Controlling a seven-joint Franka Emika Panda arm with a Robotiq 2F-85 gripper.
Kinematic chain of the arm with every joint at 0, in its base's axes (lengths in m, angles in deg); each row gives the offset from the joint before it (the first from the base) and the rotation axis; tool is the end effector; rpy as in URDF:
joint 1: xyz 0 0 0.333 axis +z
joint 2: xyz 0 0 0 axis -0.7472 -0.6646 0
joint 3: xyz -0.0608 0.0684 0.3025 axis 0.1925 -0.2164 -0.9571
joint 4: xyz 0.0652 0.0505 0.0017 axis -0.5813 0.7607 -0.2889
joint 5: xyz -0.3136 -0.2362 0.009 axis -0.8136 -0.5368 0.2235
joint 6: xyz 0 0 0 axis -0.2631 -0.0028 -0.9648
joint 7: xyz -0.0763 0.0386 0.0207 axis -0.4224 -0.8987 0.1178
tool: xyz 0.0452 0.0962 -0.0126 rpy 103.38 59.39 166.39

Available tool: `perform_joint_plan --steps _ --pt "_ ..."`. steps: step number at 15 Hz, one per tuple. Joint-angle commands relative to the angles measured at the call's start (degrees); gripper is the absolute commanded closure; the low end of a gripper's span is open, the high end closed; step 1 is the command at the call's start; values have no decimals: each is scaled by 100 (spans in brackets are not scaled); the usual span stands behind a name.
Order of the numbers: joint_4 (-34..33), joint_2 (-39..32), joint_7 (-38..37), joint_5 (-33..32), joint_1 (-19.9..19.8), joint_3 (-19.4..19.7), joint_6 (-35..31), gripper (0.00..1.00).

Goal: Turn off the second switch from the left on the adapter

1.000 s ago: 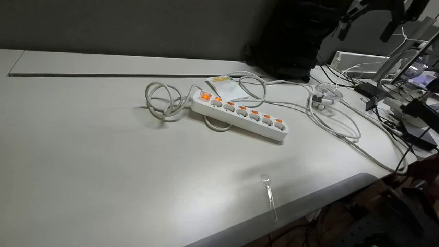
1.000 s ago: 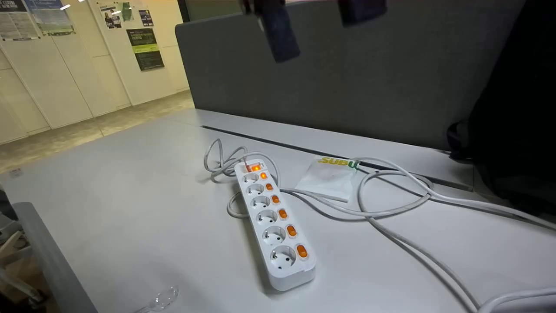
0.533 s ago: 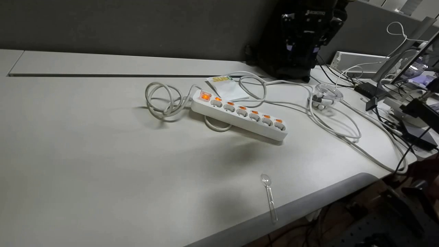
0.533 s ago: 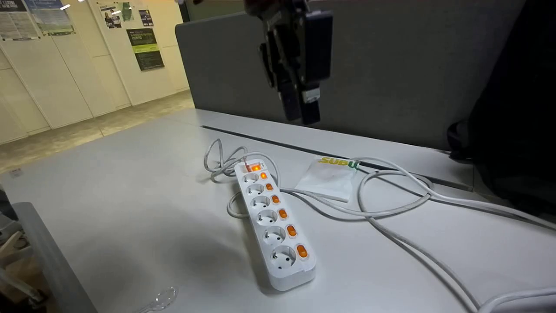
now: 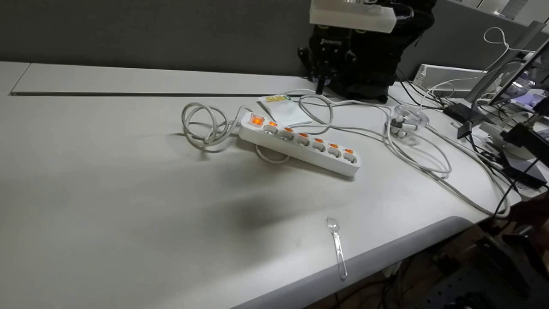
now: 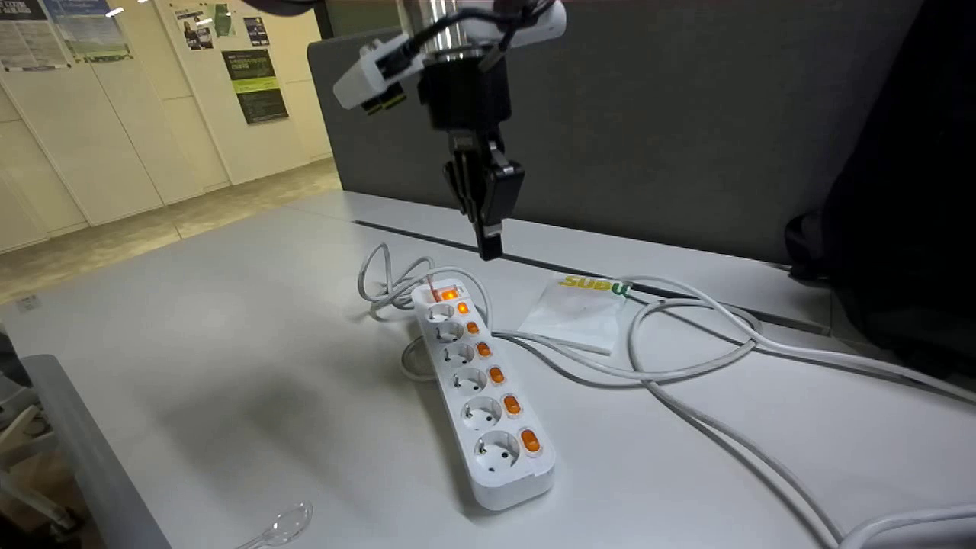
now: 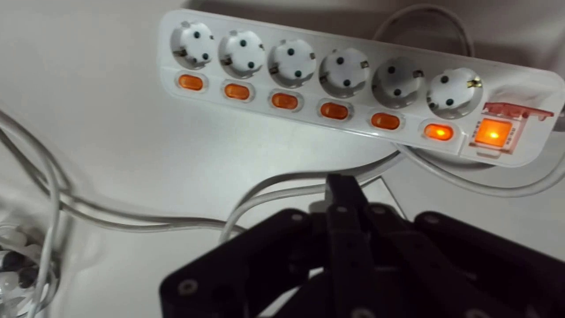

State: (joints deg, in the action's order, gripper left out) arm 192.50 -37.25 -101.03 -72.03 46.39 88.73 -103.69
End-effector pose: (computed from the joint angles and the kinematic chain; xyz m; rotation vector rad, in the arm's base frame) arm 0.5885 -0.0501 0.2619 2.9481 -0.6927 -0.0319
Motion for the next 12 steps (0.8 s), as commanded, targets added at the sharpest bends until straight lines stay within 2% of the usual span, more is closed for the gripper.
perform_joint_plan --steps 1,12 --pt "-36 -118 68 180 223 152 -129 100" --pt "-48 -203 88 192 306 226 -182 100"
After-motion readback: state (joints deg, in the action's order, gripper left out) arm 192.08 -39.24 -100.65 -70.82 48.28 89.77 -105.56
